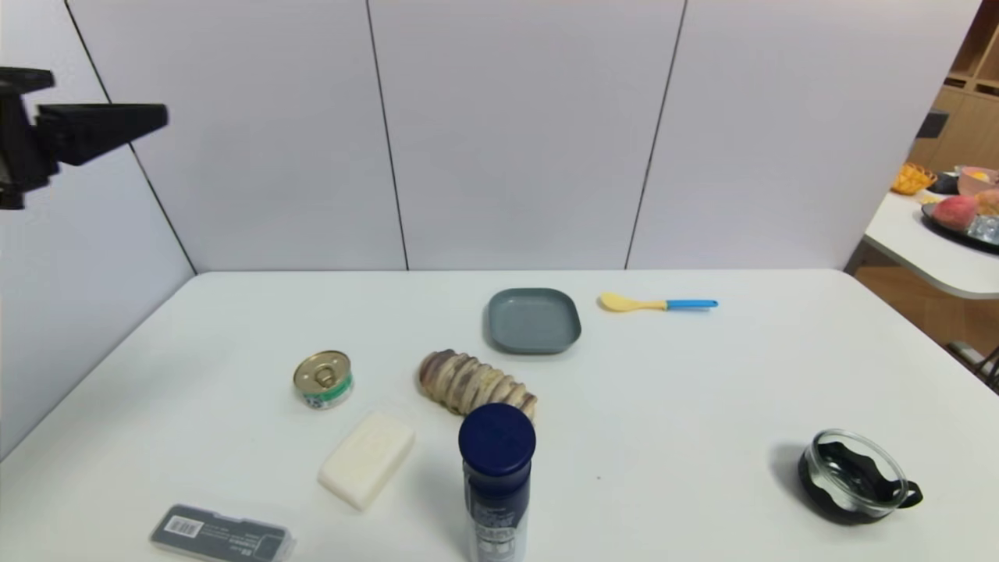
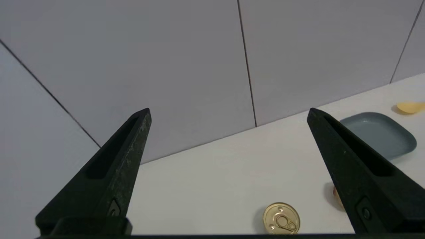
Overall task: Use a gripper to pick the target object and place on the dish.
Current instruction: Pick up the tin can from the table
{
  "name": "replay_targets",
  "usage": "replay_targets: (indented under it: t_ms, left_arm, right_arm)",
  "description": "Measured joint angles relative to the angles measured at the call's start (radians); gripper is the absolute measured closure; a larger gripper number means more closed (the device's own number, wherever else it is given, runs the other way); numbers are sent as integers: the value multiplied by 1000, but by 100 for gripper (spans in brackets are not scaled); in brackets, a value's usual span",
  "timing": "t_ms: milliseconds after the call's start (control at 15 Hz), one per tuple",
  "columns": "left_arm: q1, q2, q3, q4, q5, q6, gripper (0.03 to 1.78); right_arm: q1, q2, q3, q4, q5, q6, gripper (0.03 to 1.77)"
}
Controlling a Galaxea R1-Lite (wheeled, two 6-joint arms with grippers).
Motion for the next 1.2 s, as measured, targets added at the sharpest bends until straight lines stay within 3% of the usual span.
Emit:
replay_targets:
  t_ms: [133, 667, 867, 933, 1200]
  left_arm:
    - [-29, 106, -19, 33, -6, 1, 12]
    - [-85, 309, 49, 389, -1, 16, 12]
    - [-111, 350, 29, 438, 4, 19, 12]
    - [-126, 364, 19, 456, 14, 16, 21]
    - [-170, 417, -14, 495, 37, 17, 81]
  right_arm:
    - [0, 0, 0, 0, 0, 0, 9]
    - [0, 0, 0, 0, 0, 0, 9]
    - [0, 0, 0, 0, 0, 1, 9]
    - [0, 0, 0, 0, 0, 0, 9]
    - [0, 0, 0, 0, 0, 0, 9]
